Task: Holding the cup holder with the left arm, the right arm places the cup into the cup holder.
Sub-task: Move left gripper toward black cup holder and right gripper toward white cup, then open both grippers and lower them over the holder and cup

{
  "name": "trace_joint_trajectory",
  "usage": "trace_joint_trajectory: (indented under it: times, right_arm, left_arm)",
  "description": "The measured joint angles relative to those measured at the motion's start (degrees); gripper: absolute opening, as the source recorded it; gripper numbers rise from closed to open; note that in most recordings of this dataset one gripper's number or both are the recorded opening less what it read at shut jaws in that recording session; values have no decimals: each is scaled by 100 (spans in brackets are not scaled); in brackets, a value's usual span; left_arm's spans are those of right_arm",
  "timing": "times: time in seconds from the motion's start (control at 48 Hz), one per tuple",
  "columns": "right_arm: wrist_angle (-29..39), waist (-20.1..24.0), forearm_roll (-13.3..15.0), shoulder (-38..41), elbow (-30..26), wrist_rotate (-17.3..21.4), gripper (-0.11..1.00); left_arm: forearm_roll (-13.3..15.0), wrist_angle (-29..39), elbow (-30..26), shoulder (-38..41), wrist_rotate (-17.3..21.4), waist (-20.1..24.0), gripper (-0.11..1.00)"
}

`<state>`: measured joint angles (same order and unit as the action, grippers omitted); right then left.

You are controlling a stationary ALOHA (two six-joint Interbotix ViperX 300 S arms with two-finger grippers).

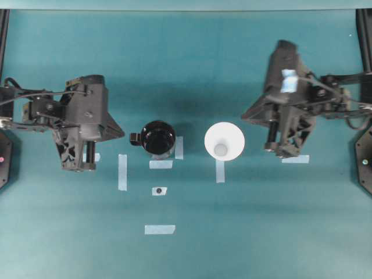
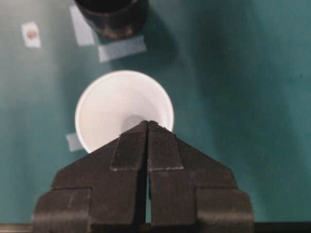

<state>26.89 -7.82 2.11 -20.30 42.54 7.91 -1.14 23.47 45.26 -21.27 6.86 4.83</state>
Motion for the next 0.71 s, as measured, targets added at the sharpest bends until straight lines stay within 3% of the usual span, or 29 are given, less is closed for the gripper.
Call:
trace_joint_trajectory:
  times: [0.208, 0.521, 0.708]
  right_arm:
    - [352, 0, 167, 519, -316, -18, 2]
    - [475, 0, 264, 1063, -606, -26, 4]
    - [483, -9, 272, 1187, -694, -26, 11]
  left_arm:
    - [0, 97, -158, 105, 352, 70, 3]
    - [0, 202, -211, 105, 404, 70, 3]
    - [0, 229, -211, 202, 396, 70, 3]
